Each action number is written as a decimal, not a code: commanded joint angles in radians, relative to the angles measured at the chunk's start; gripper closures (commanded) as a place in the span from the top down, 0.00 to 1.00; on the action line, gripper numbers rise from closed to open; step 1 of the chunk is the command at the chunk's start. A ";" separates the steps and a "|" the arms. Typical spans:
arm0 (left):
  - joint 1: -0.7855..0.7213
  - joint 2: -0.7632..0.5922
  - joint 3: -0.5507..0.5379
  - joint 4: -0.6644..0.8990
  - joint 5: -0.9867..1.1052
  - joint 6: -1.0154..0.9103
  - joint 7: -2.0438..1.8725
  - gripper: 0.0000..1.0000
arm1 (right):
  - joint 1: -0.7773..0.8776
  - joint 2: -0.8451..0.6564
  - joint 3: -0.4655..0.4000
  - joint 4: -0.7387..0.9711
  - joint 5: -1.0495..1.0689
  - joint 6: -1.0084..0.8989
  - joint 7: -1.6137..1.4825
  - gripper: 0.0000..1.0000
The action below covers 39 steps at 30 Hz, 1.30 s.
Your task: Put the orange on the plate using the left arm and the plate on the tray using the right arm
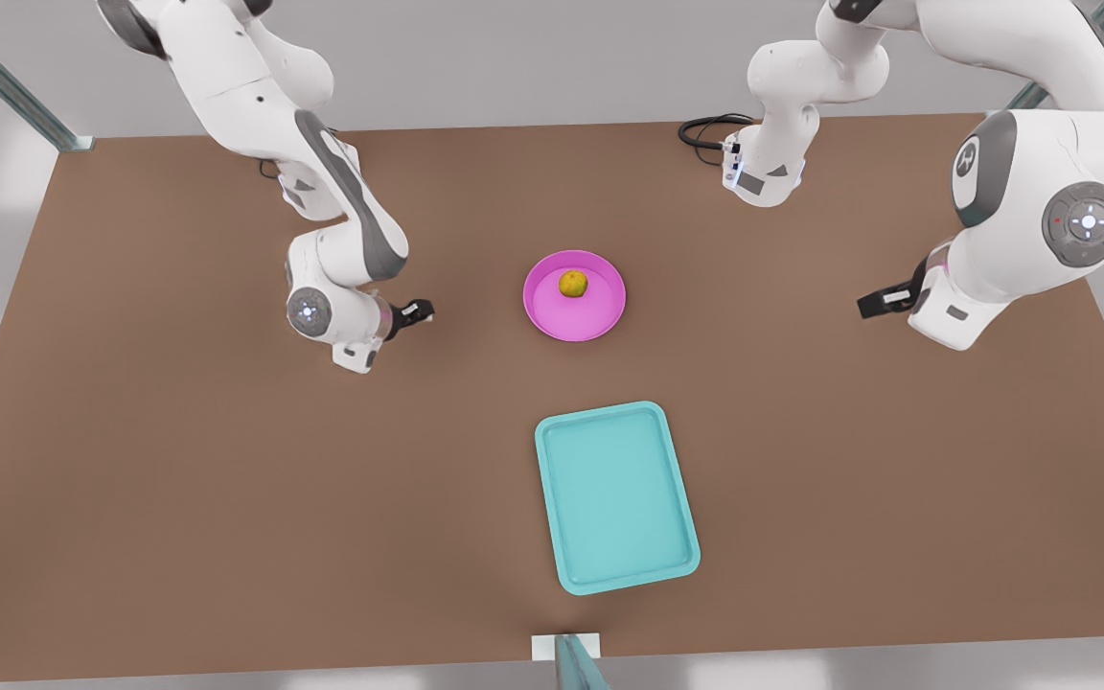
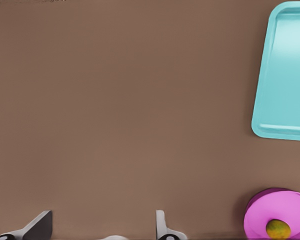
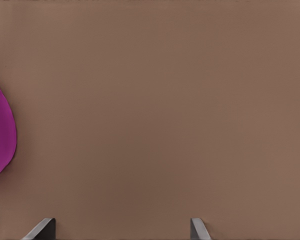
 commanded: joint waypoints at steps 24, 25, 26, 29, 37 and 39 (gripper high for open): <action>0.003 0.003 0.061 0.071 -0.058 -0.062 0.386 1.00 | 0.480 0.319 0.001 0.153 0.272 0.603 0.319 1.00; 0.003 0.008 0.061 0.070 -0.058 -0.056 0.386 1.00 | 0.480 0.324 0.001 0.156 0.272 0.605 0.319 1.00; 0.005 0.006 0.063 0.070 -0.058 -0.056 0.386 1.00 | 0.480 0.324 0.001 0.159 0.272 0.605 0.319 1.00; 0.009 0.020 0.066 0.070 -0.061 -0.057 0.390 1.00 | 0.480 0.338 0.001 0.172 0.272 0.603 0.319 0.98; 0.009 0.022 0.067 0.070 -0.061 -0.065 0.406 1.00 | 0.480 0.353 0.001 0.178 0.272 0.601 0.319 0.33; 0.009 0.020 0.069 0.070 -0.061 -0.066 0.406 1.00 | 0.480 0.352 0.001 0.178 0.270 0.597 0.319 0.22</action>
